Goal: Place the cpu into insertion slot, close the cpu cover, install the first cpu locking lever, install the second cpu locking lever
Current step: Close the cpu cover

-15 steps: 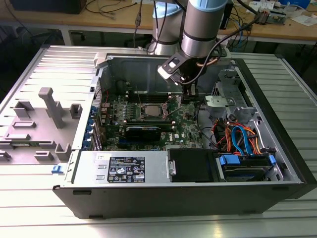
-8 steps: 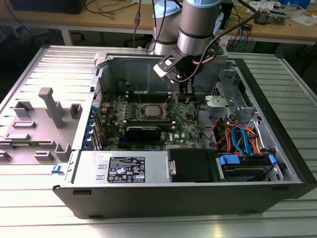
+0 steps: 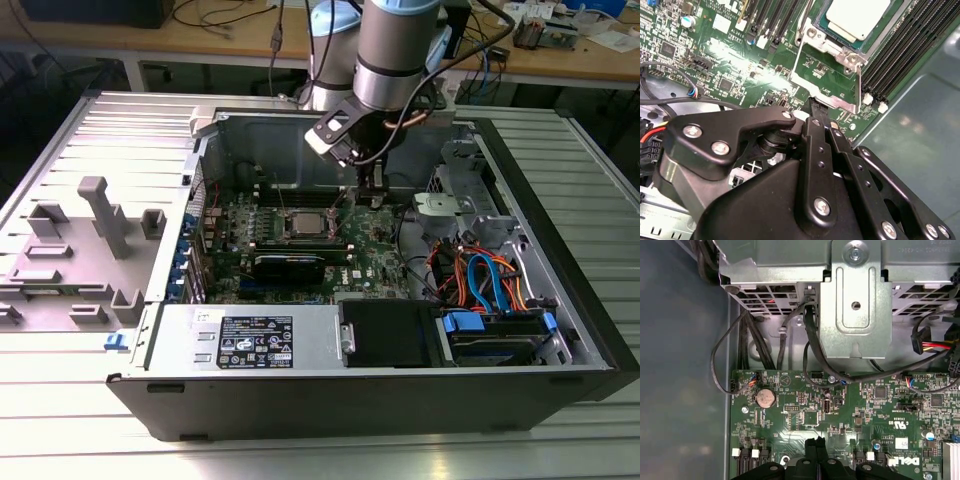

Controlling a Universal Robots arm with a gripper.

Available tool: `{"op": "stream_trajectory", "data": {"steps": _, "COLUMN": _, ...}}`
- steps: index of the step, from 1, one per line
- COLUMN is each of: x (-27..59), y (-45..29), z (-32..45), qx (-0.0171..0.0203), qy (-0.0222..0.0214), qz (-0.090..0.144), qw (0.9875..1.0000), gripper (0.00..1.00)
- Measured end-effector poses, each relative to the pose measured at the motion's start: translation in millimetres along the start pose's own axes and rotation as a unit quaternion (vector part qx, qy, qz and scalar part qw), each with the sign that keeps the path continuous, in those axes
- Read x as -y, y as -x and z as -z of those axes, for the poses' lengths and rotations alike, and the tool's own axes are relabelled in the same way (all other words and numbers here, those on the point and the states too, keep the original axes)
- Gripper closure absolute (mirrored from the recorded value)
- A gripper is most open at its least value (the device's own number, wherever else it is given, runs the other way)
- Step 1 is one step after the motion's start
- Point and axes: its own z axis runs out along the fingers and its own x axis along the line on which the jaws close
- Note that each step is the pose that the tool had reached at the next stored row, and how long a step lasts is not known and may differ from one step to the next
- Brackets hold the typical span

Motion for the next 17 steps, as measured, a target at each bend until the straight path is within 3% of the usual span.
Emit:
{"op": "stream_trajectory", "data": {"steps": 5, "x": 5.5, "y": -0.1, "z": 0.1, "qx": 0.0000, "qy": 0.0000, "qz": 0.000, "qw": 1.0000, "gripper": 0.89}}
{"op": "stream_trajectory", "data": {"steps": 17, "x": 9.1, "y": -0.1, "z": 0.2, "qx": 0.0000, "qy": 0.0000, "qz": 0.000, "qw": 1.0000, "gripper": 0.89}}
